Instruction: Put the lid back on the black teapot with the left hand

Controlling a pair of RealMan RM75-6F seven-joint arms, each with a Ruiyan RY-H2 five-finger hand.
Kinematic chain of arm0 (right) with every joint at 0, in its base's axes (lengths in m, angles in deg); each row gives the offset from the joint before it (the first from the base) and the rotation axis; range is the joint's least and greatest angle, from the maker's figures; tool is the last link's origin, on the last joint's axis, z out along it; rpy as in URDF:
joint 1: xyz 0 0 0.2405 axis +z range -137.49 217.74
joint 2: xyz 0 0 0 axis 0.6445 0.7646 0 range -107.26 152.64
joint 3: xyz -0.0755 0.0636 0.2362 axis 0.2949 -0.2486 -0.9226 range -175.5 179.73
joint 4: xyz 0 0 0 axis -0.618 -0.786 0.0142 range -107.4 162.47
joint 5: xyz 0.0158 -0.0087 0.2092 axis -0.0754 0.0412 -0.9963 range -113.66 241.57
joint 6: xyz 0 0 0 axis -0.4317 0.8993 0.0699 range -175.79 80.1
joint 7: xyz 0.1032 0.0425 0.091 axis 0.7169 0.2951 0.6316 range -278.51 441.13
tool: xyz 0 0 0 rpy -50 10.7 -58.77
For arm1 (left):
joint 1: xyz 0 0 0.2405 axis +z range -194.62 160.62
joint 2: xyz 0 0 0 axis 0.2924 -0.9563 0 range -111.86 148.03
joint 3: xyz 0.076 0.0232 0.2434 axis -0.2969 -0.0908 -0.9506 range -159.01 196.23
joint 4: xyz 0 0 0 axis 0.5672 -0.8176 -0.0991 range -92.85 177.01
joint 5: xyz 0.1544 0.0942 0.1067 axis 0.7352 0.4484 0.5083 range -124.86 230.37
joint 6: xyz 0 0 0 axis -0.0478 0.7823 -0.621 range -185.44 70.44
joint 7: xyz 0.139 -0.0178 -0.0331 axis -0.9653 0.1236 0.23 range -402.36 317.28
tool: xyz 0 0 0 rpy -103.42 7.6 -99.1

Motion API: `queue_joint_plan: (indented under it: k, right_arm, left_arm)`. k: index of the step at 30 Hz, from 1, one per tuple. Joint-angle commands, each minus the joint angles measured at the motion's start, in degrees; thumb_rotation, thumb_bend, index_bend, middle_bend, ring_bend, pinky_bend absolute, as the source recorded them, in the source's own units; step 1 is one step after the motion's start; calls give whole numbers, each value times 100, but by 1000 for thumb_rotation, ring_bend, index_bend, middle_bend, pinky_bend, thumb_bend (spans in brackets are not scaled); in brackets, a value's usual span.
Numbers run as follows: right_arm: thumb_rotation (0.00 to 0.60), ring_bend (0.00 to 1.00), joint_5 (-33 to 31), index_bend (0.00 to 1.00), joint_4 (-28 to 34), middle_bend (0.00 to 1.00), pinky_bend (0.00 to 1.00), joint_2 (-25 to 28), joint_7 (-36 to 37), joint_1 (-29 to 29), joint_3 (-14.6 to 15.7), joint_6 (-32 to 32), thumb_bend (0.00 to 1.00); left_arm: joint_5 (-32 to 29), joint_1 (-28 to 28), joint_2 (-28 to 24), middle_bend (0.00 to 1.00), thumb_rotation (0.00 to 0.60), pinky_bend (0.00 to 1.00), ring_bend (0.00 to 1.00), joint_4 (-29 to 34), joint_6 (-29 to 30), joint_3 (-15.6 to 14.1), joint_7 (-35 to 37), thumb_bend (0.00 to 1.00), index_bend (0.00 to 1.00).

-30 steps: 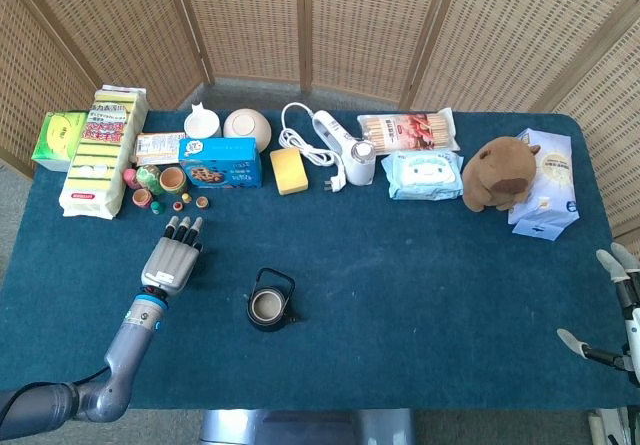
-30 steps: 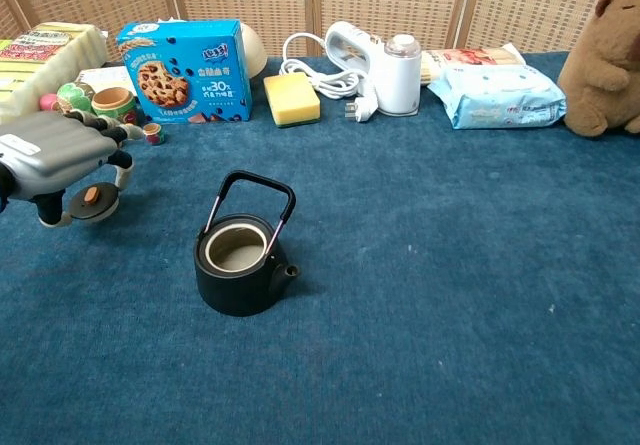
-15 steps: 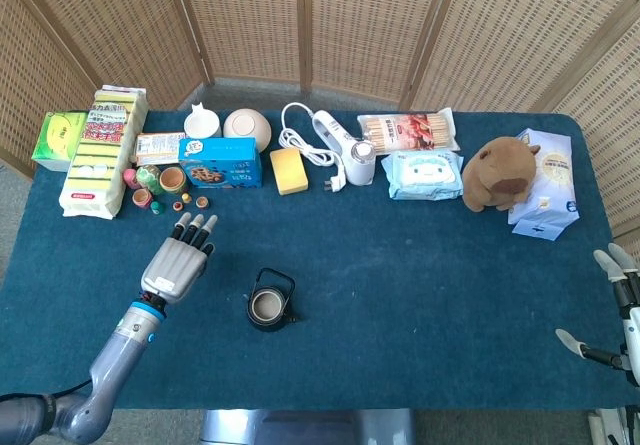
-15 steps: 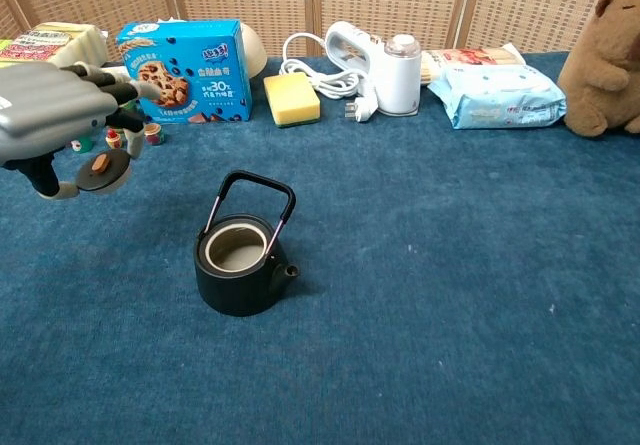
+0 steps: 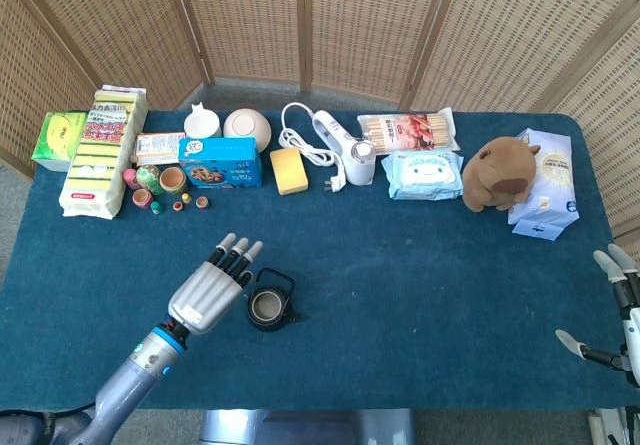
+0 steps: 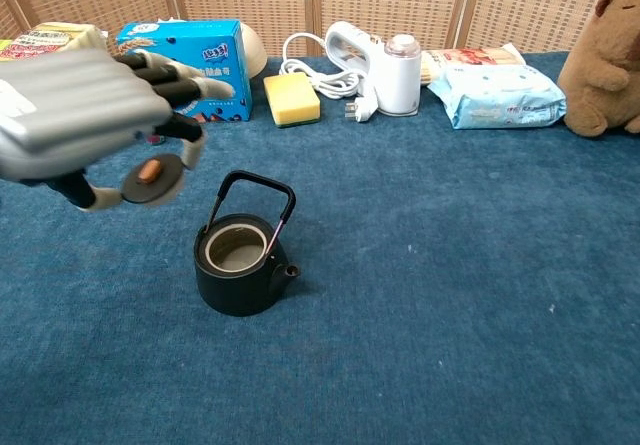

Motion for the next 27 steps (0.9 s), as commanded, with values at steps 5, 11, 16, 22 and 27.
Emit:
queue_joint_plan:
  k: [5,11,16,22,27]
  right_arm:
    - [600,0,1,55,-2,0,0,17,29,-2,4,0,69]
    - [600,0,-6,55,-9,0,0,28,60,-1,3,-3,69]
    - [600,0,6,55,-7,0,0,32,65,-5,10,2,69]
    - [600,0,-10,55,-11,0,0,38,83,0,10,-14,69]
    - [600,0,-19,55,-10,0,0,50,110,-4,9,-8,69]
  left_arm:
    - [-284,-139,605,0,600,60,0,-55,-142,46,-620,281,463]
    - [-461,-202,966,0,600,60,0,-196,-180,54,-938,280,463]
    - [-627,-251,1152,0,600,60,0,-294,-178,140,-1052,281,463]
    - [-815,-315,1224,0,600,60,0,-330,-148,251,-1136,281,462]
    - [-936,-360,1240,0,600,60,0,-364,-141,303,-1150,280,462]
